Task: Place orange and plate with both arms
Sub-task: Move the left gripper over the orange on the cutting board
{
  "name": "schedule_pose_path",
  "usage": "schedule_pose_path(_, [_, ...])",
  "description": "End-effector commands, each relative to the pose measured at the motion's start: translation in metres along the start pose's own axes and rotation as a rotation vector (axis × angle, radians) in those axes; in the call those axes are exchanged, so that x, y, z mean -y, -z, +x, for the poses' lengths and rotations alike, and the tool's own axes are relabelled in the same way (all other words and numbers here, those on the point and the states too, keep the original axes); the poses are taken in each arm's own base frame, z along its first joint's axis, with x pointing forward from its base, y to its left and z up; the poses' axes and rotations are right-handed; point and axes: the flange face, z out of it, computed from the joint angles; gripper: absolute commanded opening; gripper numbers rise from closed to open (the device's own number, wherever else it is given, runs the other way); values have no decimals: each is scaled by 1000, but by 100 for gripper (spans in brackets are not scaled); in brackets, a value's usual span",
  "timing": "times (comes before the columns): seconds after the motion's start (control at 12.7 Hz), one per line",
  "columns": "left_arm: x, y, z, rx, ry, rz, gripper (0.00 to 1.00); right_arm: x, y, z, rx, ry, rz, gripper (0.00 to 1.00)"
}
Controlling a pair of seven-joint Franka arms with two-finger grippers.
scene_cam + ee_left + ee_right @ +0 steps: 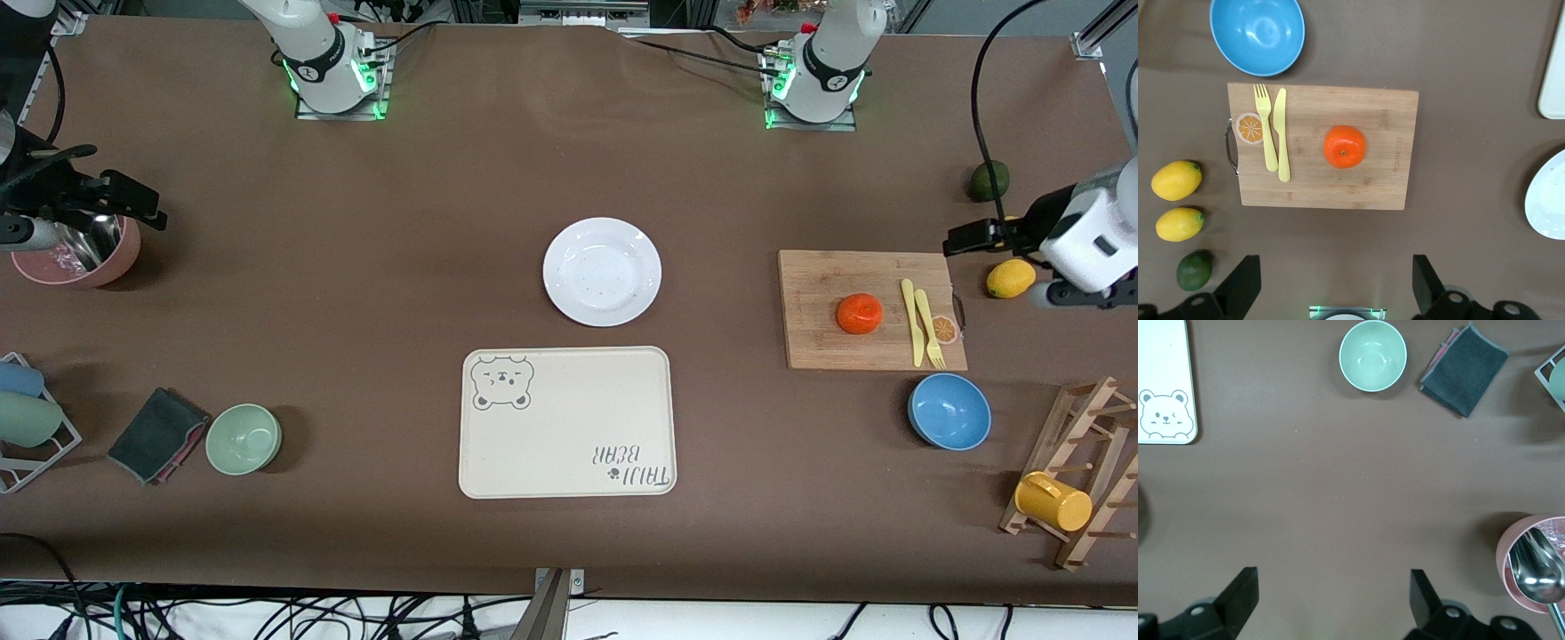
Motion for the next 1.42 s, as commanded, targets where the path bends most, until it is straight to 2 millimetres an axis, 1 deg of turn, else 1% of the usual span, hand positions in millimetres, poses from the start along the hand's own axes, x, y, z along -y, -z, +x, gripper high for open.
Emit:
schedule_pose_path(0.0, [5, -20, 24, -4, -6, -5, 100, 2, 3, -4, 1, 10, -6, 100])
schedule_pose_path(0.16, [6, -54, 41, 49, 4, -5, 100, 2, 2, -4, 4, 8, -4, 100])
schedule_pose_path(0.47, [2, -104, 65, 110, -8, 0, 100, 2, 1, -3, 5, 8, -1, 100])
schedule_pose_path(0.63, [4, -148, 73, 159, -9, 2, 100, 2, 1, -4, 8, 8, -1, 100])
schedule_pose_path(0.79, [3, -189, 74, 138, -10, 3, 100, 1, 1, -4, 7, 7, 1, 100])
schedule_pose_path(0.87, [6, -200, 74, 121, -5, 2, 100, 1, 2, -4, 5, 8, 1, 100])
schedule_pose_path(1.02, [5, -216, 74, 110, -14, 6, 100, 2, 1, -3, 8, 10, 2, 100])
schedule_pose_path(1.34, [2, -259, 64, 104, -19, 7, 100, 2, 0, -3, 11, 10, 5, 100])
